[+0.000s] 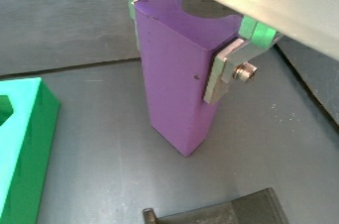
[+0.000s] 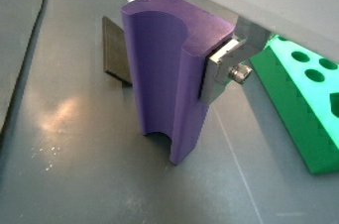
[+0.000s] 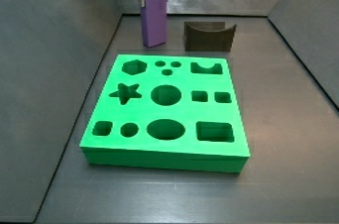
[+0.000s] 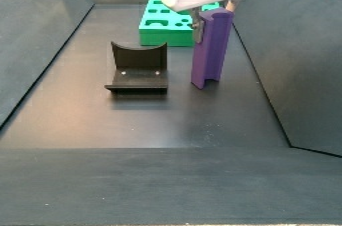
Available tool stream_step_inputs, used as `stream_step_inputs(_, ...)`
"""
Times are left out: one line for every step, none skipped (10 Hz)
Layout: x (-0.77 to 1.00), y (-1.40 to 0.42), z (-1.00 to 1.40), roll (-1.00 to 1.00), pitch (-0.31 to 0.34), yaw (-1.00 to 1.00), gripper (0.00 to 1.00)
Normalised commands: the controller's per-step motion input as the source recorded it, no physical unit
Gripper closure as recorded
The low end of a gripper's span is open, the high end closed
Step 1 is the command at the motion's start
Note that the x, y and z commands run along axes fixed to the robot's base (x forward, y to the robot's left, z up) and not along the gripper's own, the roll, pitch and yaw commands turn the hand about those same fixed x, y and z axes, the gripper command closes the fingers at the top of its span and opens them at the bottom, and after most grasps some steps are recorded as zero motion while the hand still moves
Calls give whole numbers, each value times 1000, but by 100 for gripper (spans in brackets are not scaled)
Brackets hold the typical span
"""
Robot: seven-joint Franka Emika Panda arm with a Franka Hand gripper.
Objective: Pick up the arch object. Move up. Move to above the board. Insert the arch object.
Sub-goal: Move up, then move to above the board.
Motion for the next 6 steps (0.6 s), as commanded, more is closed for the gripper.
stream_step_inputs(0,0,833,0,0,0,100)
stream_step_inputs(-53,-30,783,-21,25,39,100)
stream_step_inputs(-70,-38,656,-38,20,45,100)
stream_step_inputs(-57,-33,570,-50,15,42,100)
stream_step_inputs(-36,-20,369,-74,18,31,100)
stream_step_inputs(-39,-202,1000,-179,221,-64,100)
